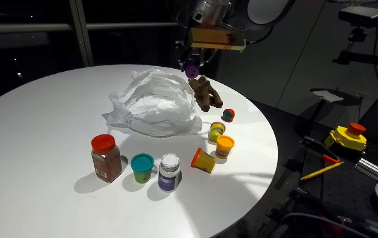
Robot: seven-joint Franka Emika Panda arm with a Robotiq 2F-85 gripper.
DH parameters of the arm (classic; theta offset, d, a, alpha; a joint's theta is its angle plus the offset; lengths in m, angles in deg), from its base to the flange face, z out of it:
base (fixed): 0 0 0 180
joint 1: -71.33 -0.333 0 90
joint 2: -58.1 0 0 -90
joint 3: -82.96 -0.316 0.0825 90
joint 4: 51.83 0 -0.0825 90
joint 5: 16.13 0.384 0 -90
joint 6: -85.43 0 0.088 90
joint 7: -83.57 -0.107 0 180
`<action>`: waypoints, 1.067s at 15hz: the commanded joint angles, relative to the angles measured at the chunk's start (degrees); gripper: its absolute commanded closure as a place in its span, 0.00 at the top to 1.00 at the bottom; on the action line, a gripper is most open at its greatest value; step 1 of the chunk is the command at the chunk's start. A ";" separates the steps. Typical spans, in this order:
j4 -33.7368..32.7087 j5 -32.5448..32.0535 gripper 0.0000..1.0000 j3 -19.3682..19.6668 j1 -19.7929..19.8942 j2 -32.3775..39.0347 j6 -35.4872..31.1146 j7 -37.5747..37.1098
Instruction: Place the containers, strawberry and toy deer inside the plastic
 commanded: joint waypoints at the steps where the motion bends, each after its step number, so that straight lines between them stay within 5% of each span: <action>1: -7.10 1.58 0.23 -2.29 -0.64 7.10 0.14 1.73; 5: -13.92 0.05 0.23 -2.75 -1.50 15.97 -0.04 0.69; 6: -15.83 3.21 0.23 0.65 -4.80 18.39 -0.80 2.93; 10: -22.00 8.72 0.23 3.17 -7.06 25.33 -0.75 6.37; 12: -23.62 12.42 0.74 4.18 -7.96 26.78 -0.40 8.83; 14: -22.77 14.76 0.76 5.50 -8.86 25.44 -0.36 11.19; 16: -18.90 16.50 0.90 6.67 -9.39 20.94 -0.41 12.94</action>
